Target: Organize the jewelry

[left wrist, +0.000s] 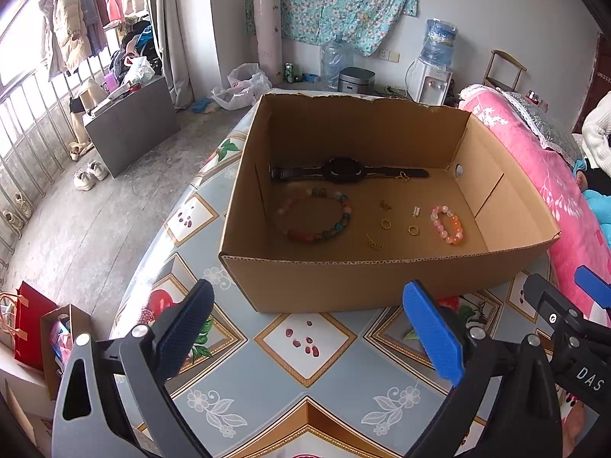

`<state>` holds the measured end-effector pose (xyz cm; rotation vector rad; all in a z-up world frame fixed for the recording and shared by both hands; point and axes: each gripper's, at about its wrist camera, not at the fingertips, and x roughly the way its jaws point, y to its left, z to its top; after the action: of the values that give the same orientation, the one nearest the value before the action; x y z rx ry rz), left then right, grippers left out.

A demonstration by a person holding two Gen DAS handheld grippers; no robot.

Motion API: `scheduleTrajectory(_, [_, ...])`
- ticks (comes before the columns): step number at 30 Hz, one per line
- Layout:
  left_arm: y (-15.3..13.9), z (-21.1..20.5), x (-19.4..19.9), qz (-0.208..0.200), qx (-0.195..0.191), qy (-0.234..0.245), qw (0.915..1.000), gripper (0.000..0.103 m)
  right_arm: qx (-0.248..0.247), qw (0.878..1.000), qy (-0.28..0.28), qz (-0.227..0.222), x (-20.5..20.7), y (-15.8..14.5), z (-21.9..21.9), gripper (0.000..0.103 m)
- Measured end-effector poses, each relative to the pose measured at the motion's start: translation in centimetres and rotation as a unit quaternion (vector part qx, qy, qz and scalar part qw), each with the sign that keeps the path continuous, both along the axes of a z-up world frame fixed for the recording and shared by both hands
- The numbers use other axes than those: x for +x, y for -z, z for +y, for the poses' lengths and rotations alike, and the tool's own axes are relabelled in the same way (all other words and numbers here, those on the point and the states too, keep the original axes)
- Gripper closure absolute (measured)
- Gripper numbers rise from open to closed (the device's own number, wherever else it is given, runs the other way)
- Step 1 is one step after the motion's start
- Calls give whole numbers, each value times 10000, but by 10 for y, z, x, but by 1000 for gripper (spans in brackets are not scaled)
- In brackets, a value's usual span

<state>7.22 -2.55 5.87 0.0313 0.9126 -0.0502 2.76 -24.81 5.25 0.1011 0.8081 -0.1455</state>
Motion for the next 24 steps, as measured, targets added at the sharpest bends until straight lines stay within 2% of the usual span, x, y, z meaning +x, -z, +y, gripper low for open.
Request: scheduleTrajectory(24, [-3, -2, -2, -50, 1, -20, 10000, 5, 113, 9999, 38, 55, 0, 2, -5, 8])
